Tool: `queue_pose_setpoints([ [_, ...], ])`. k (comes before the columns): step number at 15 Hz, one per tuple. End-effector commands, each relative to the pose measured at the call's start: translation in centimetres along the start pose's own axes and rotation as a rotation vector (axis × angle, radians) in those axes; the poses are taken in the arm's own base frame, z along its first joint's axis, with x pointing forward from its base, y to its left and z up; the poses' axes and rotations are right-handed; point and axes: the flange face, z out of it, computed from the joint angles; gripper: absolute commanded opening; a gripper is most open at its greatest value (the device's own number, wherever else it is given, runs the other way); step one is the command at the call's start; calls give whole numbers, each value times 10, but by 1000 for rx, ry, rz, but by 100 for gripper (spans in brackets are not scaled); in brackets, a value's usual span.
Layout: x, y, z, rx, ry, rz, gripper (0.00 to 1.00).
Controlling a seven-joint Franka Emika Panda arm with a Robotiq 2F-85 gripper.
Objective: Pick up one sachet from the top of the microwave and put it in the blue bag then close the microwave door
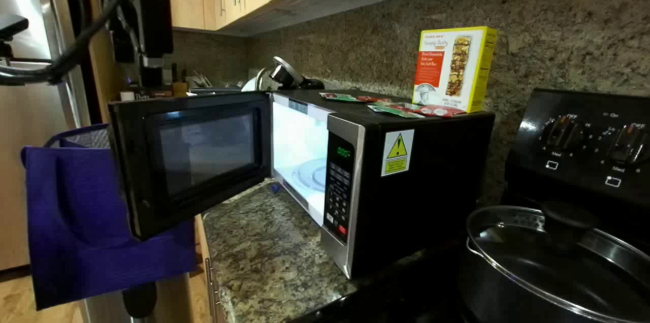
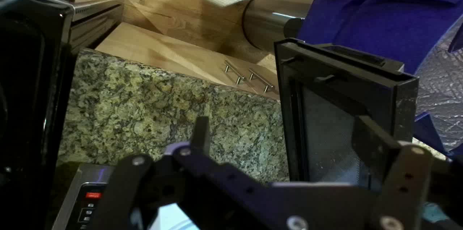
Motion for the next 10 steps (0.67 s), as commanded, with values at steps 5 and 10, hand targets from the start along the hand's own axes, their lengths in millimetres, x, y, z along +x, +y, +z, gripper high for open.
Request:
queue_pose_setpoints([
  [5,0,0,-1,0,-1,0,100],
  [10,55,-54,-15,-73,-13,-182,100],
])
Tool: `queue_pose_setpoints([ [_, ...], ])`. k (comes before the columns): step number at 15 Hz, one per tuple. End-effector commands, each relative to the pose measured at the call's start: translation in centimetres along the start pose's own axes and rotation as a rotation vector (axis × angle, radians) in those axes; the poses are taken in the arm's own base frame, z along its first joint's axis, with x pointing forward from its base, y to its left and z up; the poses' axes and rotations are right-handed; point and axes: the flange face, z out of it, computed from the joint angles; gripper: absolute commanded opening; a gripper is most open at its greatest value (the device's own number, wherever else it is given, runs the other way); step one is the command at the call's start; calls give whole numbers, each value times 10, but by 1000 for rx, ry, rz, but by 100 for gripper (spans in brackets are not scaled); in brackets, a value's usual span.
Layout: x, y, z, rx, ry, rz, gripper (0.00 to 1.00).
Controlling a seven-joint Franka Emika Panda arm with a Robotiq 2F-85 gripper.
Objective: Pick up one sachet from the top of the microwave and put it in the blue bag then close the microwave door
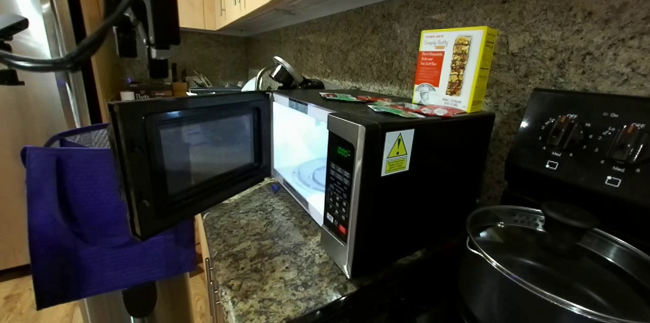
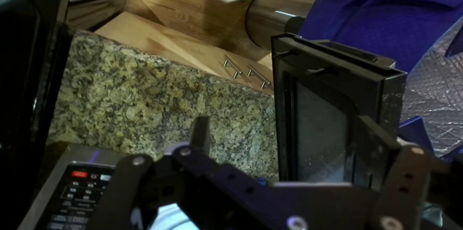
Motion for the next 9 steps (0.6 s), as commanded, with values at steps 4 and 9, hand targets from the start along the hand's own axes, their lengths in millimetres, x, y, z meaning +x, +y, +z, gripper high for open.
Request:
queue_pose_setpoints([
  [4,117,-77,-15,-122,-26,-273,100],
  [9,198,-83,-8,-240,-52,-361,100],
])
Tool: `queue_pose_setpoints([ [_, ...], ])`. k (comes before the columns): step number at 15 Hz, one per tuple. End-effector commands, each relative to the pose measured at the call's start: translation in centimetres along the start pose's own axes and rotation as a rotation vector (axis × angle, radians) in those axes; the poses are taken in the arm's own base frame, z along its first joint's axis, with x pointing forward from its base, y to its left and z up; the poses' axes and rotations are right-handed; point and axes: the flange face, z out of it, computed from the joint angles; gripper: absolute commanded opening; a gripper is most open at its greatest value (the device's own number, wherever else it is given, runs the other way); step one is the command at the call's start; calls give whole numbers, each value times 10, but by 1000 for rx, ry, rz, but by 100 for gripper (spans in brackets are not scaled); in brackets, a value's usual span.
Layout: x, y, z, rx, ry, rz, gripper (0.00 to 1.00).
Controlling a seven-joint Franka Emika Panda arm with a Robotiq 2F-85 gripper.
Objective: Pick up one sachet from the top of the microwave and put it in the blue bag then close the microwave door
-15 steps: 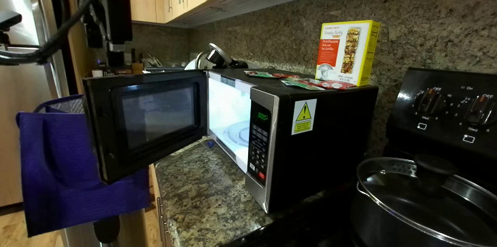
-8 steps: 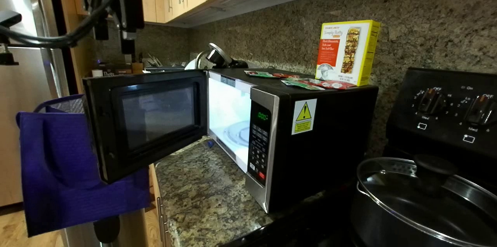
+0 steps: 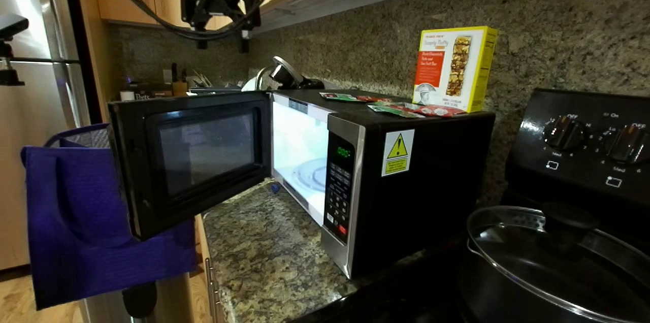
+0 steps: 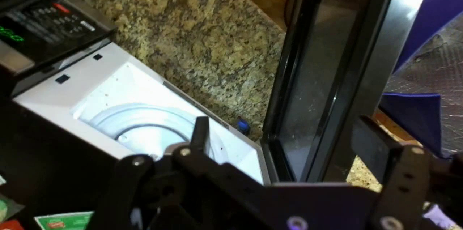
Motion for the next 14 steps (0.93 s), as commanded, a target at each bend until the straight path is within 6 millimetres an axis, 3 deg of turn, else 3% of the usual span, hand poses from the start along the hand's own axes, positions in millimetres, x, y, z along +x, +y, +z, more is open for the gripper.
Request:
queue_pose_setpoints([
  [1,50,29,3,-67,-44,-59,100],
  [5,92,53,4,-85,-6,-81,100],
  [6,74,40,11,-72,-9,-69,100],
  [10,93,52,12,-83,9,-64,100],
  [14,114,52,26,-97,68,-76,100],
])
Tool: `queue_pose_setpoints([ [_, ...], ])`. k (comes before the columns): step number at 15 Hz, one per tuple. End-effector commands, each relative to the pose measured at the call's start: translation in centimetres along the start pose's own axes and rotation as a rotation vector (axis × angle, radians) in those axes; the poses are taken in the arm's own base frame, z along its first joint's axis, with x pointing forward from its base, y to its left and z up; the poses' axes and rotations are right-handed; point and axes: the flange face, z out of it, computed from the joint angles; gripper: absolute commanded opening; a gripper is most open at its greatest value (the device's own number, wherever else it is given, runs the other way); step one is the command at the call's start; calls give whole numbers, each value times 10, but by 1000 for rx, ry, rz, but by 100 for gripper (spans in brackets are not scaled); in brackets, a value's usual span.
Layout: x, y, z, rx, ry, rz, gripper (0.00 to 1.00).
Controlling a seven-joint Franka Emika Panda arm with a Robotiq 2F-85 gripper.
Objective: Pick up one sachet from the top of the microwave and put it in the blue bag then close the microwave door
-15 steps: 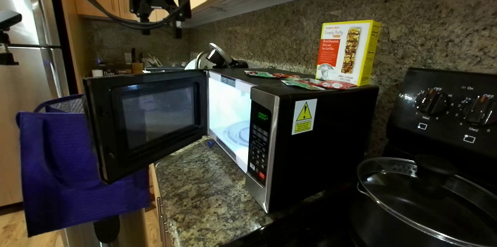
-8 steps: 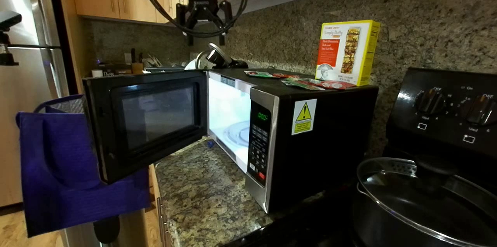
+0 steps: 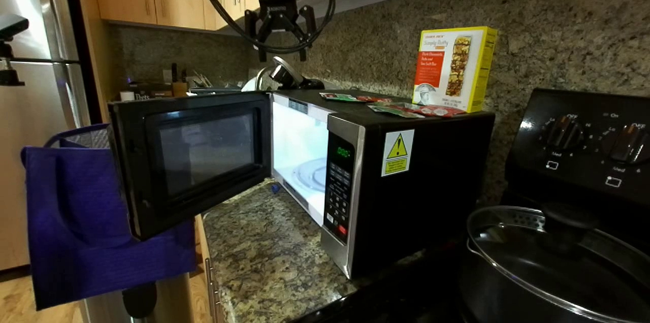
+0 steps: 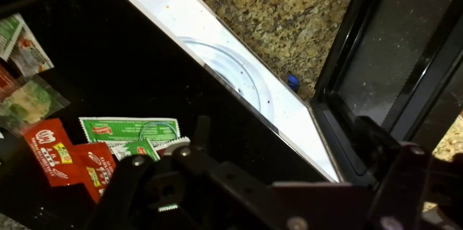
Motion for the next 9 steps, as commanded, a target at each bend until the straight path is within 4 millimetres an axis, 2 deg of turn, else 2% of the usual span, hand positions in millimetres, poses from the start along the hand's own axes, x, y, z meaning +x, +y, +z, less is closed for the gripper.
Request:
queue_pose_setpoints([
  [1,19,3,14,-32,56,18,100],
  [5,33,9,27,-111,123,63,100],
  [9,38,18,38,-173,143,129,100],
])
